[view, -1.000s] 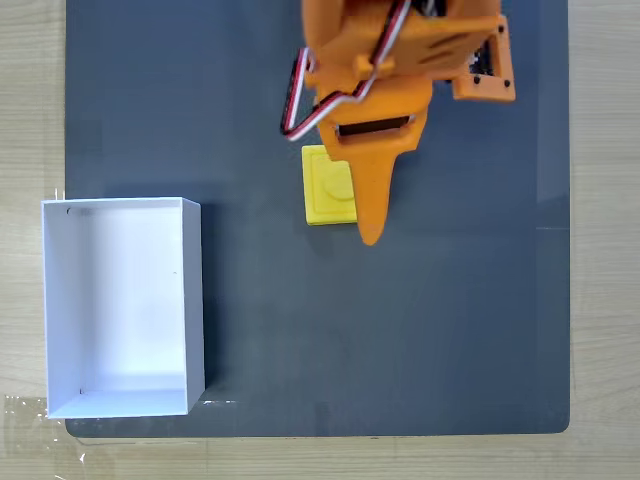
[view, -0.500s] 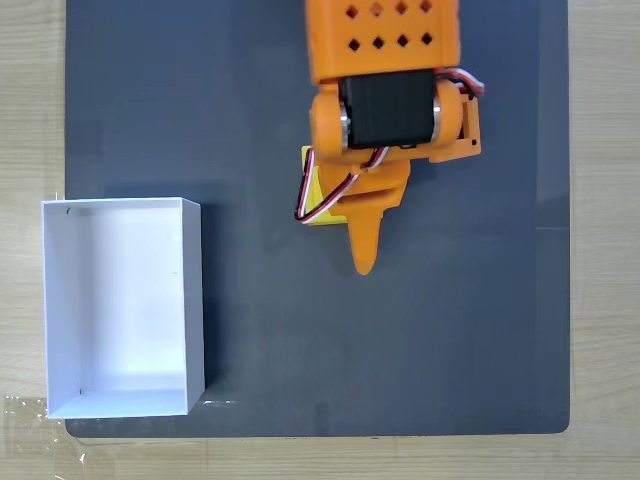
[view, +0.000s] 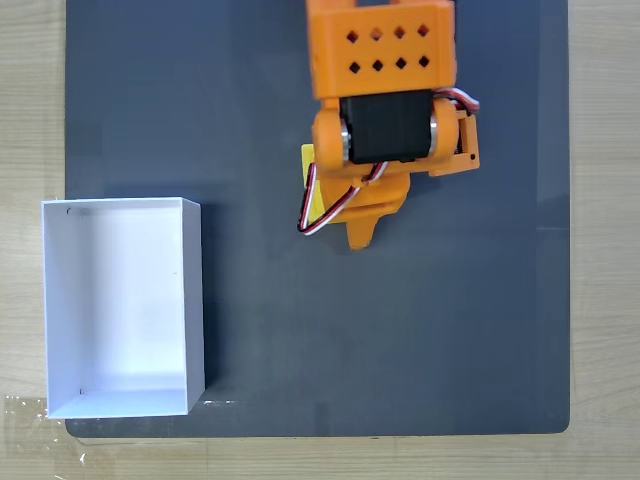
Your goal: Grasp a yellow block and put it in the box
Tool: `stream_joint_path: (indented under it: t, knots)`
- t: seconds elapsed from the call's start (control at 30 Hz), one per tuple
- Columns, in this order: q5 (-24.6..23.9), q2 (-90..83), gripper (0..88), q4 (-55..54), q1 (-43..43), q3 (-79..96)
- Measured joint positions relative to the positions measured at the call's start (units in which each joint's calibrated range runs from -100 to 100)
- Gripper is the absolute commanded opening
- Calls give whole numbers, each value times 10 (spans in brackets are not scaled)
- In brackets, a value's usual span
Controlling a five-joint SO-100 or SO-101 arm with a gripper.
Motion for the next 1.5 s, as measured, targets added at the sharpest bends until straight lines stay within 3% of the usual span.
stream_joint_path:
  t: [0.6,0.87,1.5]
  knots:
    - [0,-51,280,6,0,-6]
    - [0,-133,280,3,6,-107]
    - [0,-57,280,-302,260,-166]
